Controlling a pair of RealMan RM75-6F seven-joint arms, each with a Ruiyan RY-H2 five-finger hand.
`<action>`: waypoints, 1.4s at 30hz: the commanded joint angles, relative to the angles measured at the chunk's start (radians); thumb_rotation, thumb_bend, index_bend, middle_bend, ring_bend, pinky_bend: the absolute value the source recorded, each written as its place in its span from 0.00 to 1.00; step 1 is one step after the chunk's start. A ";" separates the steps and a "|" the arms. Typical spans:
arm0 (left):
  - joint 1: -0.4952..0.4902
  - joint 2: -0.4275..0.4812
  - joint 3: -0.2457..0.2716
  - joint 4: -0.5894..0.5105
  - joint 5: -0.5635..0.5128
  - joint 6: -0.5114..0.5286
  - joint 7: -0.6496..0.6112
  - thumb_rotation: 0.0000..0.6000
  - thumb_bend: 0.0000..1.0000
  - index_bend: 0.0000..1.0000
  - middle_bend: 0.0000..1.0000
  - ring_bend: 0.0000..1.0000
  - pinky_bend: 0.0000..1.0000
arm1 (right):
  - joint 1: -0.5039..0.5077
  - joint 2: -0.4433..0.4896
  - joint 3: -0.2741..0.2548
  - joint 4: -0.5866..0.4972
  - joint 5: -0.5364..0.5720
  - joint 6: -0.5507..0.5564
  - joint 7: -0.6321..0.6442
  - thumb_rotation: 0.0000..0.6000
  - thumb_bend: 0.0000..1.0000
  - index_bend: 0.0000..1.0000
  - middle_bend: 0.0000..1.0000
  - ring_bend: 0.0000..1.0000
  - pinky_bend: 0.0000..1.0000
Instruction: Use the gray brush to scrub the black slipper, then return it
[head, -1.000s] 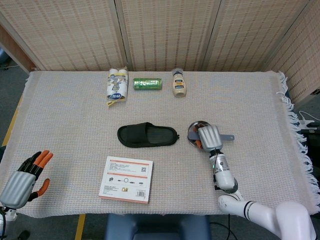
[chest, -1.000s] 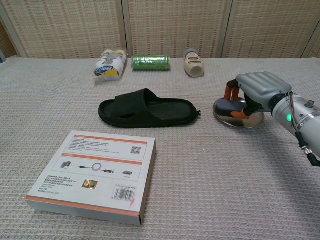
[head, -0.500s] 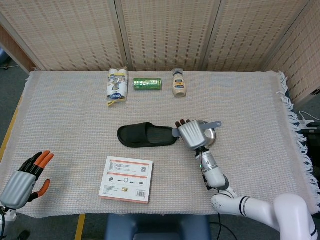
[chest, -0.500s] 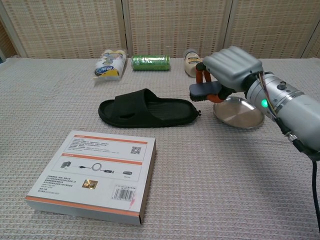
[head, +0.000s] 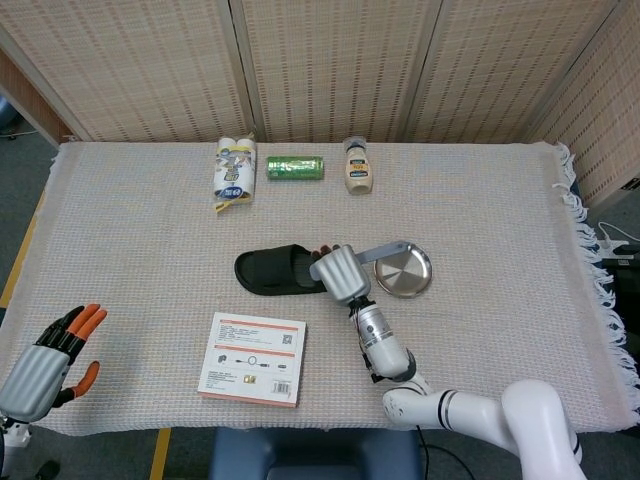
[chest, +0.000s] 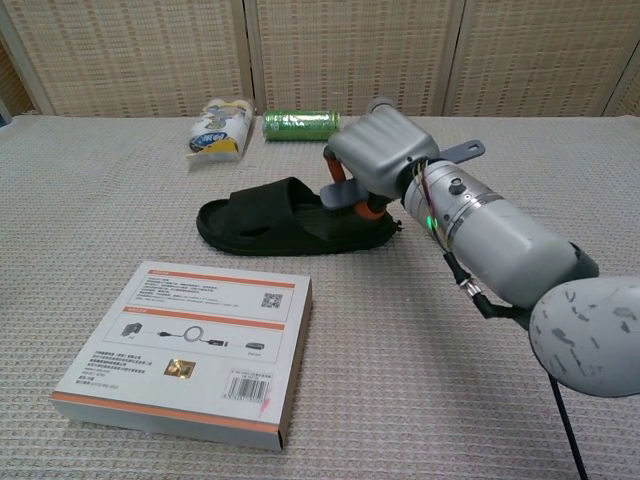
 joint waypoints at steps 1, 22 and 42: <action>0.000 0.001 0.000 0.002 0.000 0.000 -0.004 1.00 0.50 0.00 0.00 0.00 0.15 | 0.017 -0.050 0.001 0.064 0.017 -0.009 0.000 1.00 0.36 0.89 0.66 0.58 0.76; -0.005 0.010 0.004 0.001 -0.003 -0.013 -0.025 1.00 0.50 0.00 0.00 0.00 0.15 | 0.062 -0.166 0.006 0.240 0.005 -0.032 0.059 1.00 0.36 0.90 0.67 0.60 0.76; -0.001 0.012 0.003 0.002 -0.006 -0.004 -0.030 1.00 0.50 0.00 0.00 0.00 0.16 | 0.063 -0.203 -0.010 0.329 -0.059 -0.014 0.104 1.00 0.37 0.91 0.67 0.61 0.77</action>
